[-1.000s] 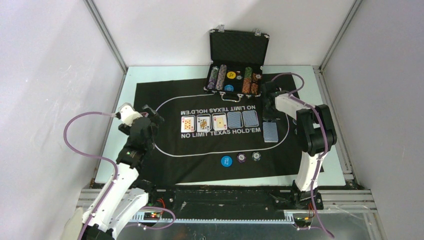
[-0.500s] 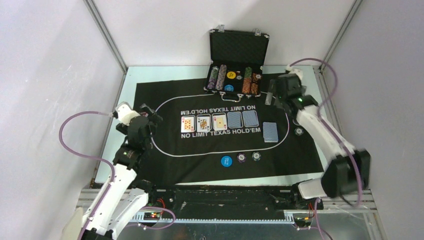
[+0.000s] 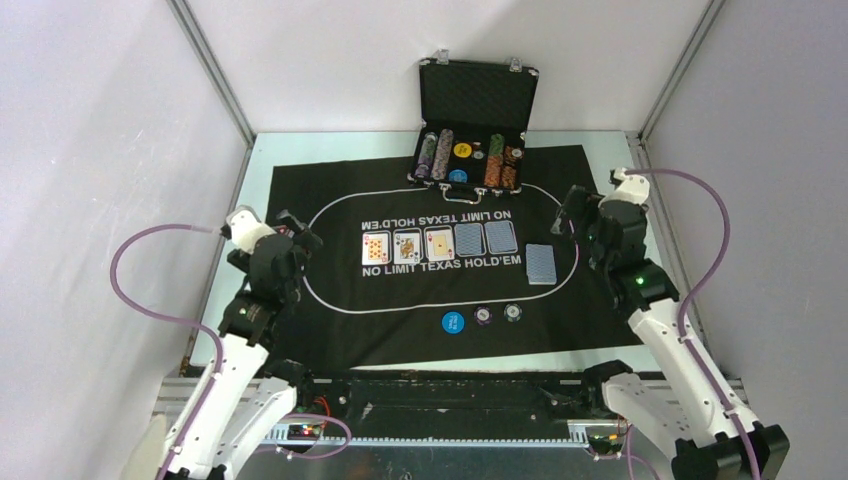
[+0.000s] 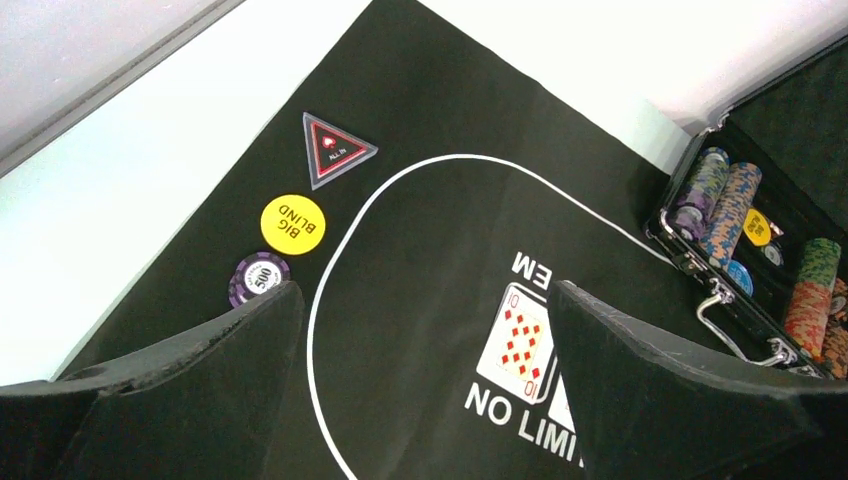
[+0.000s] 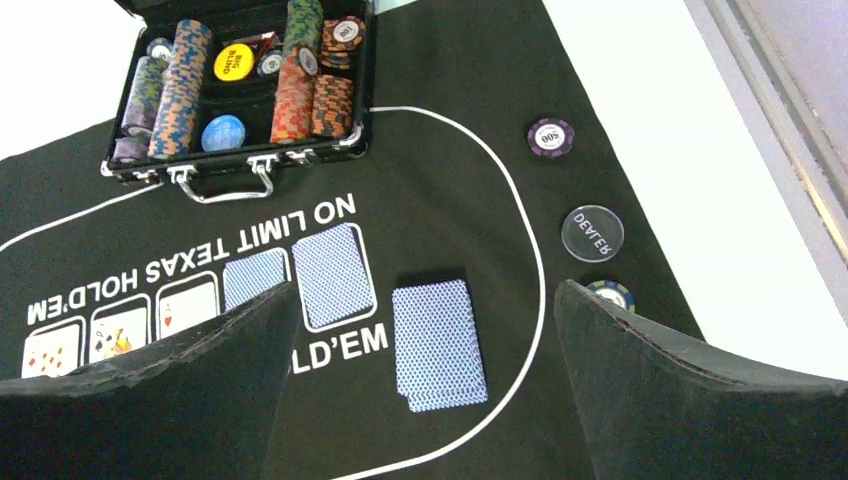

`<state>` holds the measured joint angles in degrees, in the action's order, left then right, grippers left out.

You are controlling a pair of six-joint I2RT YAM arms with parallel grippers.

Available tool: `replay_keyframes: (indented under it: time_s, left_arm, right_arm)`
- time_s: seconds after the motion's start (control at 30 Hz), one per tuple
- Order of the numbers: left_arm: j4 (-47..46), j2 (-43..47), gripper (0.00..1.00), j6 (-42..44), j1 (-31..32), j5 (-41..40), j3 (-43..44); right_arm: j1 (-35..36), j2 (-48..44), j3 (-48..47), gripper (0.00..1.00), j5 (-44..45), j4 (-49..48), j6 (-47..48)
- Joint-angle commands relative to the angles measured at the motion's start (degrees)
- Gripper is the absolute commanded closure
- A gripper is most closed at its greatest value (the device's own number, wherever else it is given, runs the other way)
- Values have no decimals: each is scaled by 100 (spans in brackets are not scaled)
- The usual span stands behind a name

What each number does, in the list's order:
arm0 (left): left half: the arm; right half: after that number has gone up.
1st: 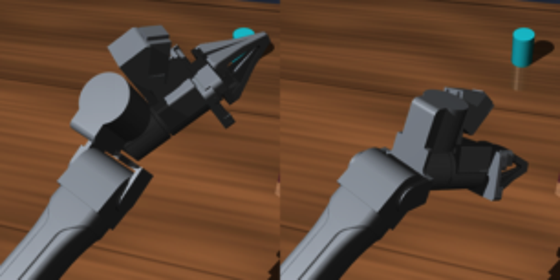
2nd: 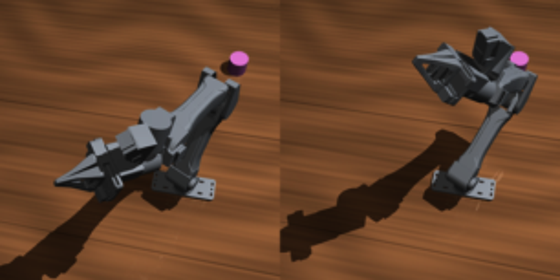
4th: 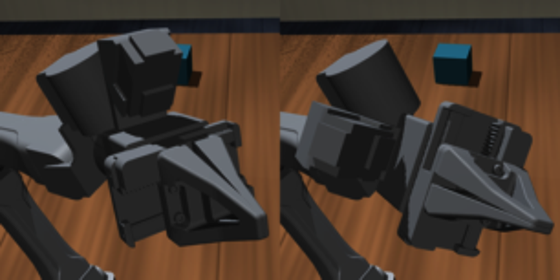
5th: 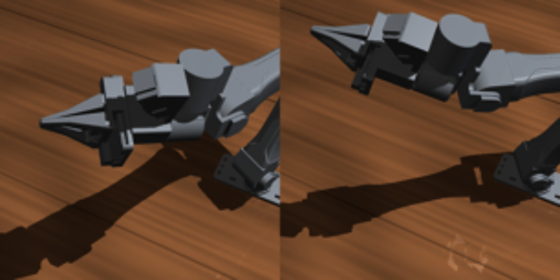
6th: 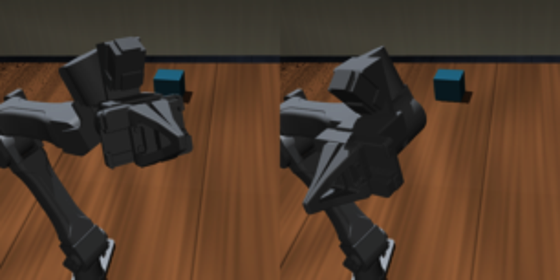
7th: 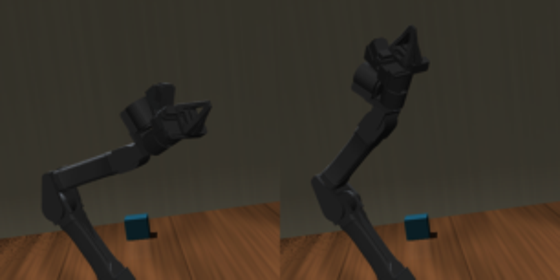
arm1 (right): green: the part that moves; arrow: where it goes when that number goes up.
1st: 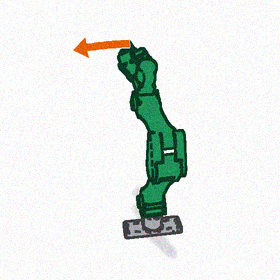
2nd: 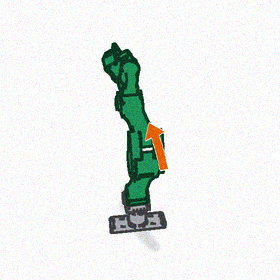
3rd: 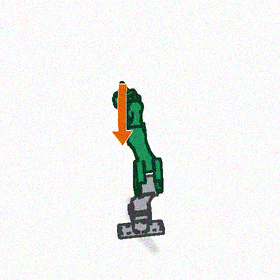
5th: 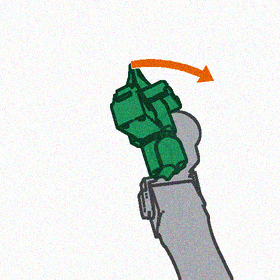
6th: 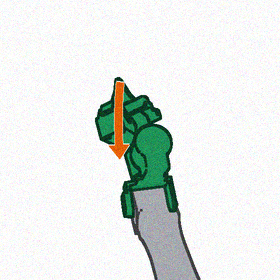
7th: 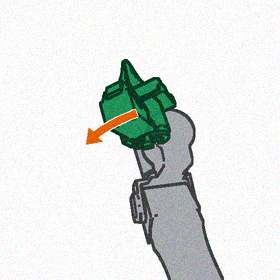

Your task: Distribute texas hold em gaming equipment

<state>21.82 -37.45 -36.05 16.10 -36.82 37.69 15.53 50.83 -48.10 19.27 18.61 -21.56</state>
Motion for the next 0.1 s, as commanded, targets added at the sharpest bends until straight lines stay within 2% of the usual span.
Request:
replay_keyframes:
  time_s: [0.0,0.07]
  left_arm:
    - [83,27,0,-51,-45,59,256]
    - [86,5,1,-55,-45,139,271]
  right_arm:
    - [12,-351,170,1,136,-625,236]
    - [9,-407,212,1,228,-643,269]
